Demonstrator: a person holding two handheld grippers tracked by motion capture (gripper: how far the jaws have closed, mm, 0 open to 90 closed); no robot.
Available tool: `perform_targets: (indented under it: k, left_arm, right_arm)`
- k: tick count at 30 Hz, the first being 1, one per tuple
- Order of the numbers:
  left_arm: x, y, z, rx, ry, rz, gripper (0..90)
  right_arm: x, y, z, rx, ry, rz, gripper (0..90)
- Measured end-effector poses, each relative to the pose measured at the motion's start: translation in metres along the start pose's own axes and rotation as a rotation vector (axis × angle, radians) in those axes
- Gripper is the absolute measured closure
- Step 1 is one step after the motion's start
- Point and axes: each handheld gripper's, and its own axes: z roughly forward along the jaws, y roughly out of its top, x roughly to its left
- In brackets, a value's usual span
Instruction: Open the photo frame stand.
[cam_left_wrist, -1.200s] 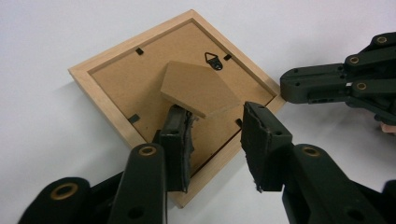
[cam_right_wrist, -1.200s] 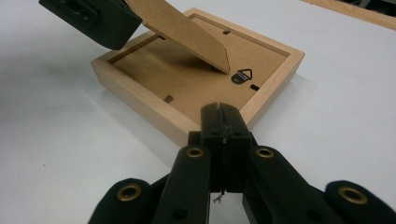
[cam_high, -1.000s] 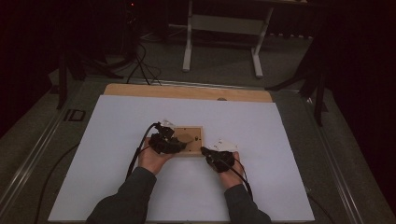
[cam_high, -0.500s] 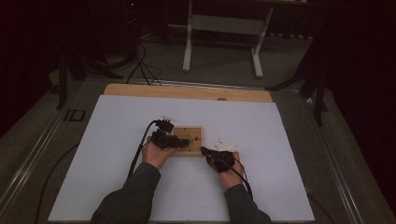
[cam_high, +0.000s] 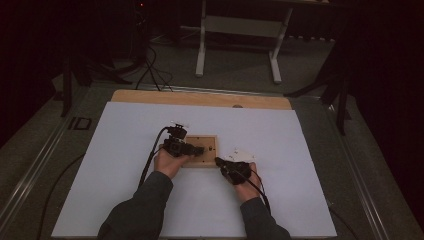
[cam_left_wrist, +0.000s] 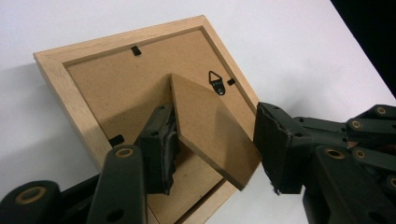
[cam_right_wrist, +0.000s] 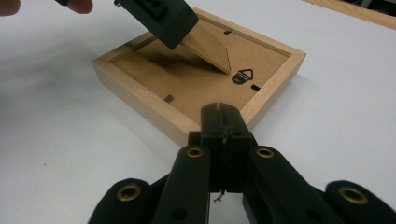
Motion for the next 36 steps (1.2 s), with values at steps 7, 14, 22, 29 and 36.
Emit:
perform_targets:
  k: [7, 14, 22, 29, 36]
  left_arm:
    - [-0.001, 0.001, 0.003, 0.025, 0.034, 0.001, 55.2]
    - [-0.002, 0.000, 0.004, 0.022, 0.047, 0.008, 55.6]
    - [-0.004, -0.001, 0.003, 0.022, 0.058, 0.015, 55.8]
    - [-0.007, -0.005, 0.002, 0.012, 0.072, 0.033, 56.0]
    - [-0.010, -0.013, -0.001, -0.009, 0.090, 0.074, 56.1]
  right_arm:
    - [0.000, 0.000, 0.000, -0.001, 0.001, 0.000, 89.7]
    - [0.001, 0.000, 0.000, -0.001, 0.000, 0.000, 89.5]
    - [0.001, 0.000, 0.000, 0.001, 0.001, -0.001, 89.3]
    - [0.001, 0.001, 0.000, 0.010, 0.013, -0.013, 80.5]
    - [0.004, 0.007, -0.004, 0.015, 0.036, -0.046, 74.3]
